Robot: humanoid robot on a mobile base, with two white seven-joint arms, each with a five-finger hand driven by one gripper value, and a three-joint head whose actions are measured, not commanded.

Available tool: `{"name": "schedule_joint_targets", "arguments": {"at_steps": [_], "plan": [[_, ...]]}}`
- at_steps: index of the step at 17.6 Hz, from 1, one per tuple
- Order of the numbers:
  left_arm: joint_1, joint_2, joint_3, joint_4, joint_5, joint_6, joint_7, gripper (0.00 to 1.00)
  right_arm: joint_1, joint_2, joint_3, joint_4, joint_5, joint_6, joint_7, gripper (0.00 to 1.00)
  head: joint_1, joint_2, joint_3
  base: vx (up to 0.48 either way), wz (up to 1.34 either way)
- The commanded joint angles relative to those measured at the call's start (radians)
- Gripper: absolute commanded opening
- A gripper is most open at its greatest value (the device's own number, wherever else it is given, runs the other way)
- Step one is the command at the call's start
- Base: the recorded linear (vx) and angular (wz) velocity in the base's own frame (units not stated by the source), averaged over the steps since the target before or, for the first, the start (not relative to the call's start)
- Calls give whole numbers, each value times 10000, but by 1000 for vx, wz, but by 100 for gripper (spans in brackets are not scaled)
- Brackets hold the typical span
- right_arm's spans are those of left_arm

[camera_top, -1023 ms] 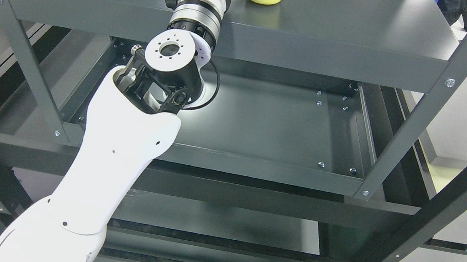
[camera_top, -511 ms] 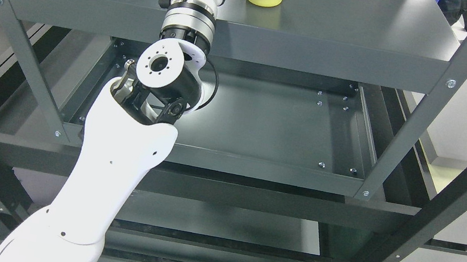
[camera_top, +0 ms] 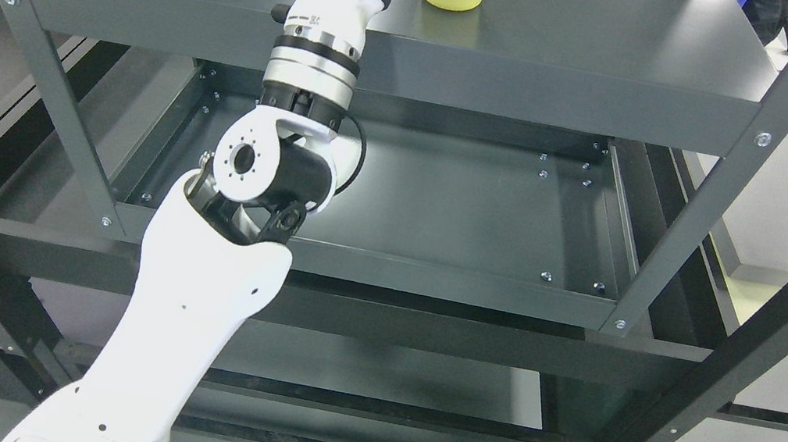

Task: Place yellow IKEA cup on middle right shelf

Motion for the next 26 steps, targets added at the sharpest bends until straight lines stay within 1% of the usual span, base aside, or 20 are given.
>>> {"name": "schedule_joint_targets", "arguments": {"at_steps": [1, 3, 6, 8, 10, 11, 12, 13, 15, 16, 17, 18, 19, 21, 22, 24, 26], "plan": [[992, 175, 608, -113, -1148, -2234, -1381, 99, 138, -175, 169, 0, -245, 8, -7, 99, 0, 0, 0, -30, 45], [1374, 175, 733, -159, -1471, -3172, -1413, 99, 138, -175, 169, -15, -245, 8, -7, 99, 0, 0, 0, -28, 39], [2722, 175, 550, -190, -1702, -4431, -1565, 99, 138, -175, 169, 0, -245, 8, -7, 99, 0, 0, 0, -34, 25], [3642, 489, 183, -205, -1702, -5258, -2131, 99, 138, -175, 169, 0, -245, 8, -7, 99, 0, 0, 0, -52, 11], [4486, 1071, -658, -205, -1718, -6484, -3004, 99, 138, -175, 169, 0, -245, 8, -7, 99, 0, 0, 0, -80, 13], [4930, 1453, -1149, -205, -1718, -6613, -3266, 99, 138, -175, 169, 0, -245, 8, -7, 100, 0, 0, 0, -98, 35], [5314, 1639, -1351, -190, -1718, -6613, -3269, 99, 138, -175, 169, 0, -245, 8, -7, 99, 0, 0, 0, -98, 35], [5713, 1672, -1292, -160, -1718, -6613, -3269, 99, 138, -175, 169, 0, -245, 8, -7, 99, 0, 0, 0, -126, 97], [6634, 1413, -606, 206, -1718, -6613, -3253, 99, 138, -175, 169, 0, -245, 8, -7, 99, 0, 0, 0, -132, 103], [6941, 1032, -70, 649, -1748, -6613, -3253, 99, 138, -175, 169, 0, -245, 8, -7, 99, 0, 0, 0, -129, 64], [7157, 633, 619, 1064, -1824, -6083, -3269, 98, 138, -175, 169, 0, -245, 8, -7, 99, 0, 0, 0, -129, 64], [7341, 325, 1385, 1220, -1856, -5134, -3269, 98, 138, -175, 169, 0, -245, 8, -7, 99, 0, 0, 0, -129, 10], [7525, 175, 1894, 1236, -1856, -4168, -3269, 98, 138, -175, 169, 0, -245, 8, -7, 99, 0, 0, 0, -129, 10], [7878, 175, 2083, 1206, -1902, -2754, -3269, 98, 138, -175, 169, 0, -245, 8, -7, 99, 0, 0, 0, -108, -11], [8047, 175, 2098, 1175, -2054, -2383, -3269, 98, 138, -175, 169, 0, -245, 8, -7, 99, 0, 0, 0, -89, -55], [8324, 175, 2159, 1175, -2941, -1661, -3253, 99, 138, -175, 169, 0, -245, 8, -7, 99, 0, 0, 0, -77, -82], [8386, 175, 2434, 1145, -2960, -1246, -3253, 99, 138, -175, 169, 0, -245, 8, -7, 99, 0, 0, 0, -55, -131]]}}
